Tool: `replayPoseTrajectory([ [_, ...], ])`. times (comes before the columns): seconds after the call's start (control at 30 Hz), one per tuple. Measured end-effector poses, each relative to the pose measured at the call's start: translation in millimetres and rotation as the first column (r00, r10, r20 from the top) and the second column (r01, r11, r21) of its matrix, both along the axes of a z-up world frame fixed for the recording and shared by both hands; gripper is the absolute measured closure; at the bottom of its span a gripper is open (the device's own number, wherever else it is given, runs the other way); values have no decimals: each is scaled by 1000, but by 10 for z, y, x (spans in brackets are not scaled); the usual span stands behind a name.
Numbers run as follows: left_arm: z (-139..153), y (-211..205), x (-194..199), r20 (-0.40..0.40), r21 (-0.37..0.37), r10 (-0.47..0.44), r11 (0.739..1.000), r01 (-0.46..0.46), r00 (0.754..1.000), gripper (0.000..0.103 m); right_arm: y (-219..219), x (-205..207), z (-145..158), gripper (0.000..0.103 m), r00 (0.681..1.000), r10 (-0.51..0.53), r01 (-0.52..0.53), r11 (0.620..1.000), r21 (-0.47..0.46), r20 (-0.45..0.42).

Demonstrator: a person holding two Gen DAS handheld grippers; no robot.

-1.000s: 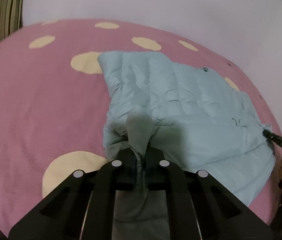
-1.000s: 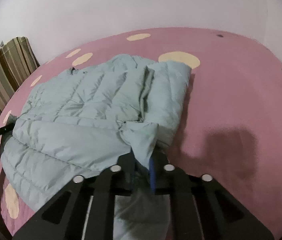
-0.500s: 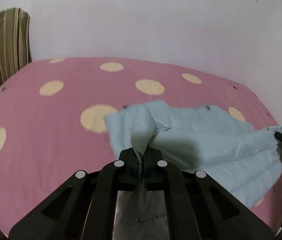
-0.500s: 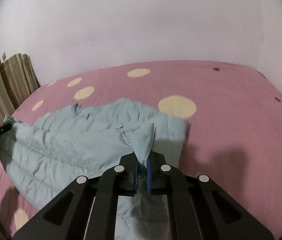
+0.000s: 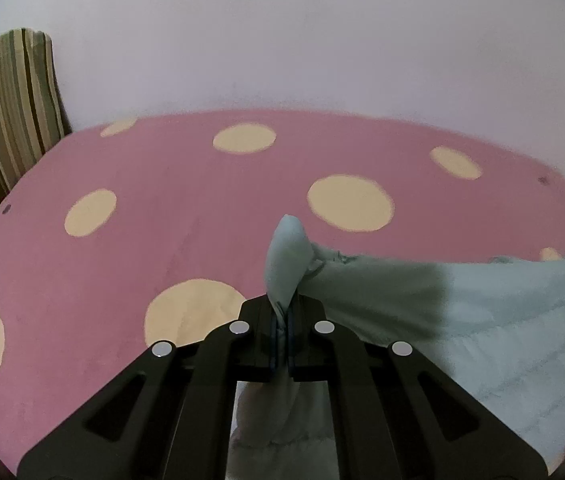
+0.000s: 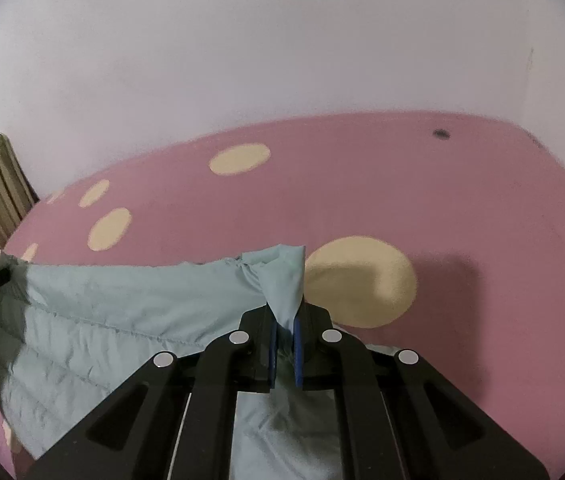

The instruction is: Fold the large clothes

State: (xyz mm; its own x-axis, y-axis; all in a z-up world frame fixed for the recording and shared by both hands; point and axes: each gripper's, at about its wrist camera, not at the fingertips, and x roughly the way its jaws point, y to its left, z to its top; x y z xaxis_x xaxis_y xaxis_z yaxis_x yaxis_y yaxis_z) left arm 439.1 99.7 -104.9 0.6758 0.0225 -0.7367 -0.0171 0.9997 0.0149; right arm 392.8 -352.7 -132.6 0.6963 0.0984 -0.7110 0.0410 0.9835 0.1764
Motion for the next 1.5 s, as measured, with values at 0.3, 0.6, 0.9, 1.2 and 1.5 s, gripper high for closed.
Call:
replayPoseTrajectory([
  [0.3, -647, -17, 264, -85, 40, 36, 999, -33, 996, 100, 53, 316, -674, 97, 992, -7, 4, 1000, -30, -124],
  [0.6, -856, -9, 318, -84, 44, 68, 997, -64, 994, 95, 80, 363, -807, 95, 991, -17, 13, 999, -30, -131],
  [0.9, -400, -39, 5, -57, 55, 106, 993, -103, 993, 61, 79, 245, -434, 60, 992, -51, 47, 998, -40, -112],
  [1.2, -130, -814, -302, -18, -57, -19, 998, 17, 1000, 59, 925, 30, -80, 60, 996, 85, -83, 996, 45, -39],
  [1.5, -610, -1101, -130, -89, -29, -1, 1000, -1, 996, 59, 1325, 236, -513, 60, 990, 61, -62, 998, -4, -126],
])
